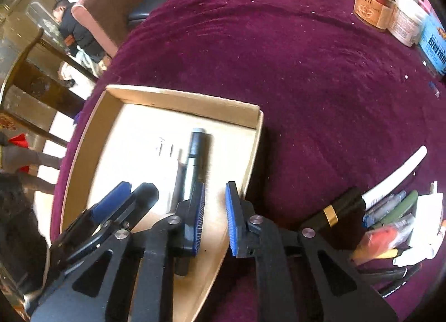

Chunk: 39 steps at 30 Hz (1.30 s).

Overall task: Organize rigid objects
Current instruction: 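Grasp the black gold-banded lipstick tube with the left tool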

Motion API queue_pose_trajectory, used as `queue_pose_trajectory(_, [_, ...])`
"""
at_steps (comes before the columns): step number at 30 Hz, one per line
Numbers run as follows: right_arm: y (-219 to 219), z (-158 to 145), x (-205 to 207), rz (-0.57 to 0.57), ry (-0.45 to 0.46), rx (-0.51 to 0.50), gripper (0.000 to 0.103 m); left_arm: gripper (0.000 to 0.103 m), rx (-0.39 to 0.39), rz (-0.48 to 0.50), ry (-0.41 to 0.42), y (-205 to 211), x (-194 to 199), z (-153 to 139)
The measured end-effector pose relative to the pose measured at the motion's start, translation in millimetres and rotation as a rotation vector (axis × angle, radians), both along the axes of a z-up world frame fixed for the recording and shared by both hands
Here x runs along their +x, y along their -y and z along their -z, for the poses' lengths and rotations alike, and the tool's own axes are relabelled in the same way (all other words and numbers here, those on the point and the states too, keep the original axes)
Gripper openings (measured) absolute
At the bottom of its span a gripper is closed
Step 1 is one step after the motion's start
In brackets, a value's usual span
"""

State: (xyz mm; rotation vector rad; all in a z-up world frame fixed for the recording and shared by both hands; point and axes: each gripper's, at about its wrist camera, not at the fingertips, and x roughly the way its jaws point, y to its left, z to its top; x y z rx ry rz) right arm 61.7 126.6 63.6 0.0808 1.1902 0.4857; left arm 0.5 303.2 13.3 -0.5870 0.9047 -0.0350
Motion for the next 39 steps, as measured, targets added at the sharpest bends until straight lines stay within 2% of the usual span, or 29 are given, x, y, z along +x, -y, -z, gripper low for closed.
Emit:
queue_pose_trajectory(3, [38.3, -27.1, -21.0, 0.026, 0.111, 0.058, 0.014, 0.056, -0.007, 0.025, 0.028, 3.3, -3.9, -9.6])
queue_pose_trajectory(5, [78.7, -51.6, -40.0, 0.081, 0.228, 0.072, 0.019, 0.056, 0.012, 0.033, 0.067, 8.5, -14.8, -25.2])
queue_pose_trajectory(6, [100.5, -61.9, -50.7, 0.118, 0.302, 0.065, 0.036, 0.057, 0.025, 0.041, 0.086, 12.9, -20.8, -34.0])
queue_pose_trajectory(7, [119.0, -67.8, -59.9, 0.157, 0.365, 0.055, 0.067, 0.062, 0.041, 0.050, 0.103, 18.3, -26.2, -42.4])
queue_pose_trajectory(9, [171.7, -66.0, -76.5, 0.265, 0.474, 0.069, 0.099, 0.069, 0.086, 0.090, 0.155, 37.1, -40.4, -62.5])
queue_pose_trajectory(11, [212.3, -47.7, -71.7, 0.349, 0.407, 0.067, 0.100, 0.072, 0.140, 0.144, 0.190, 62.5, -49.4, -76.1])
queue_pose_trajectory(13, [252.7, -20.7, -62.4, 0.431, 0.298, 0.120, 0.100, 0.075, 0.167, 0.213, 0.194, 90.2, -50.1, -79.9])
queue_pose_trajectory(14, [270.3, -9.9, -60.6, 0.470, 0.272, 0.143, 0.100, 0.075, 0.173, 0.234, 0.188, 99.6, -48.8, -79.4])
queue_pose_trajectory(15, [291.5, 3.6, -61.0, 0.531, 0.265, 0.147, 0.099, 0.075, 0.182, 0.256, 0.173, 112.4, -45.3, -77.0])
queue_pose_trajectory(18, [323.4, 24.0, -63.6, 0.605, 0.283, 0.132, 0.099, 0.075, 0.208, 0.301, 0.107, 144.5, -29.3, -64.6])
queue_pose_trajectory(21, [340.7, 37.4, -68.4, 0.631, 0.281, 0.172, 0.099, 0.075, 0.261, 0.327, 0.071, 169.5, -16.1, -59.6])
queue_pose_trajectory(24, [352.1, 40.9, -69.7, 0.641, 0.268, 0.231, 0.099, 0.075, 0.349, 0.310, 0.032, 186.4, 6.2, -52.1])
queue_pose_trajectory(28, [348.7, 46.1, -65.1, 0.614, 0.249, 0.232, 0.099, 0.075, 0.427, 0.298, -0.024, 203.9, 45.3, -34.2])
queue_pose_trajectory(31, [348.3, 48.1, -64.2, 0.602, 0.238, 0.227, 0.099, 0.074, 0.457, 0.318, -0.065, 216.8, 64.5, -16.5])
queue_pose_trajectory(33, [348.1, 49.3, -63.6, 0.602, 0.231, 0.225, 0.099, 0.074, 0.424, 0.327, -0.124, 220.6, 66.8, -0.7])
queue_pose_trajectory(35, [346.6, 49.5, -63.6, 0.600, 0.230, 0.216, 0.099, 0.074, 0.450, 0.349, -0.095, 229.9, 58.9, 1.2])
queue_pose_trajectory(36, [345.7, 49.4, -63.6, 0.598, 0.230, 0.212, 0.099, 0.066, 0.444, 0.373, -0.087, 233.6, 53.9, 0.7])
queue_pose_trajectory(37, [344.0, 49.5, -63.4, 0.595, 0.230, 0.204, 0.099, 0.051, 0.428, 0.380, -0.078, 234.7, 48.8, -0.5])
queue_pose_trajectory(38, [342.2, 49.4, -63.4, 0.591, 0.230, 0.199, 0.099, 0.041, 0.404, 0.389, -0.074, 236.4, 39.5, -1.9])
queue_pose_trajectory(39, [341.0, 49.5, -63.2, 0.588, 0.230, 0.196, 0.099, 0.028, 0.391, 0.404, -0.073, 238.3, 33.2, -2.4])
